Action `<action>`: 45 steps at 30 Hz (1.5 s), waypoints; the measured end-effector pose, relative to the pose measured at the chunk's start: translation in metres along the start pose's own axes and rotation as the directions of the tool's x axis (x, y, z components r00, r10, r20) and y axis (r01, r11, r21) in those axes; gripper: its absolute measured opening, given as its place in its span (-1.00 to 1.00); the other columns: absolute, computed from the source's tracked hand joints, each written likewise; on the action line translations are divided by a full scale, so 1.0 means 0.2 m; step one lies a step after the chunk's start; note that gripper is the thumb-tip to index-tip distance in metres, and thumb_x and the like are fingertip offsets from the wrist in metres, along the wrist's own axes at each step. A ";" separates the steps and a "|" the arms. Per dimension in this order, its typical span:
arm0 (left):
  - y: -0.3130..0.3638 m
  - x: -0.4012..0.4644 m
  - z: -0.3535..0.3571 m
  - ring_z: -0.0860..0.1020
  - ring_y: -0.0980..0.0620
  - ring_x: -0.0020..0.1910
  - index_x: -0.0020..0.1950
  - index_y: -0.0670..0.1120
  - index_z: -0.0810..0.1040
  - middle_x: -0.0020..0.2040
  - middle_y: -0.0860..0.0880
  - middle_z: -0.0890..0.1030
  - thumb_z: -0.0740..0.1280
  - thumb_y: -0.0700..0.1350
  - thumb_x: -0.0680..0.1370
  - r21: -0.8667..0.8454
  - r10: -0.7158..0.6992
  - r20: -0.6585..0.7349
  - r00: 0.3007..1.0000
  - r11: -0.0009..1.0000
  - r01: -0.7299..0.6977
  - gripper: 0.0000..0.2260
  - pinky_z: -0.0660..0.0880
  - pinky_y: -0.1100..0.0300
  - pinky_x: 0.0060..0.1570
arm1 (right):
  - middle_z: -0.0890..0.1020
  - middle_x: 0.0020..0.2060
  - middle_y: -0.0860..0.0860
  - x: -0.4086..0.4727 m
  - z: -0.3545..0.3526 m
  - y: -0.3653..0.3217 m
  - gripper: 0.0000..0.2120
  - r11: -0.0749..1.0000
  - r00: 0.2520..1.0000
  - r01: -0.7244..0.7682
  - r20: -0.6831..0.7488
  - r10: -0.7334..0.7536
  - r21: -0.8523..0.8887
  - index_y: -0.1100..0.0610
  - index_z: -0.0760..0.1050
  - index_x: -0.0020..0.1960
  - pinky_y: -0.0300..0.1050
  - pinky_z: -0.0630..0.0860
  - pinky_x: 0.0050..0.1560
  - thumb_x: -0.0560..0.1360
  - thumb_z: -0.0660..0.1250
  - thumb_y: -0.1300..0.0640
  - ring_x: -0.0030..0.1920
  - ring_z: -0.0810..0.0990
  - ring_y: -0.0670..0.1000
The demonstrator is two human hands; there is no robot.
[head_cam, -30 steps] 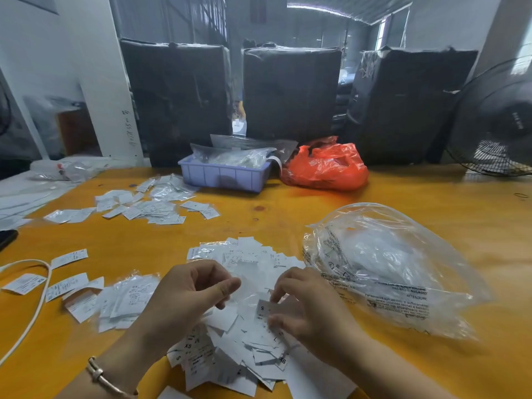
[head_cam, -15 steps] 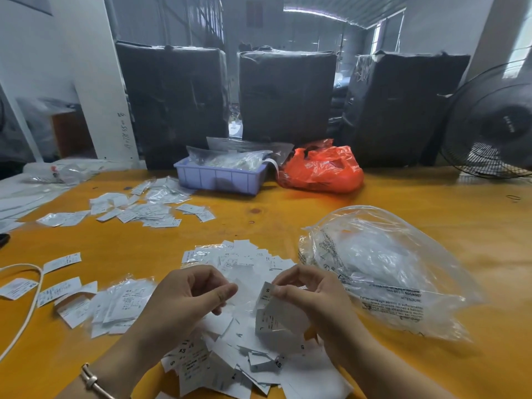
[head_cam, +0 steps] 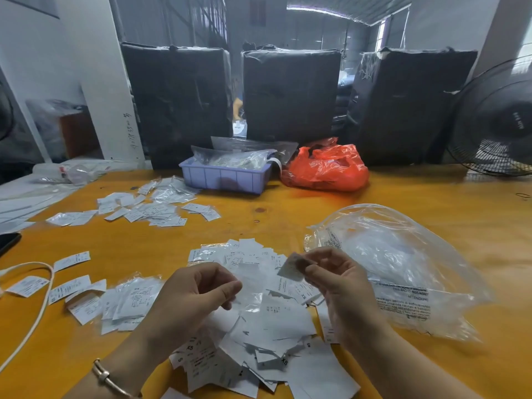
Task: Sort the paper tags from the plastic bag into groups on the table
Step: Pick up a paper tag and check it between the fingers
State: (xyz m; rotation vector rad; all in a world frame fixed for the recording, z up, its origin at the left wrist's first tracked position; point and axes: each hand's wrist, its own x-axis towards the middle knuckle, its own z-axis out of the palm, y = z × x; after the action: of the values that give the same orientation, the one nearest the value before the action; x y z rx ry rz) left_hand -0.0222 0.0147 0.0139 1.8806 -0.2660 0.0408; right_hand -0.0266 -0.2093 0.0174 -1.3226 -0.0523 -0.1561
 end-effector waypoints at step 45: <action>0.02 -0.02 0.00 0.58 0.10 -0.16 -0.21 -0.05 0.66 -0.20 0.00 0.66 0.47 0.03 0.41 -0.052 0.036 0.059 0.998 0.998 -0.033 -0.84 0.48 0.27 -0.13 | 0.53 0.03 -0.10 0.03 -0.01 0.07 -0.78 0.853 0.986 0.164 0.071 -0.148 -0.496 -0.05 0.60 0.15 -0.15 0.45 0.01 0.55 0.26 0.04 0.06 0.51 -0.15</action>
State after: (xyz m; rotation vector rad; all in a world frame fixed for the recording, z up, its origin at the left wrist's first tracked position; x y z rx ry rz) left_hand -0.0274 0.0143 0.0167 1.8286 -0.3375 0.0012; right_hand -0.0188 -0.2077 0.0040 -1.8450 -0.1544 -0.3033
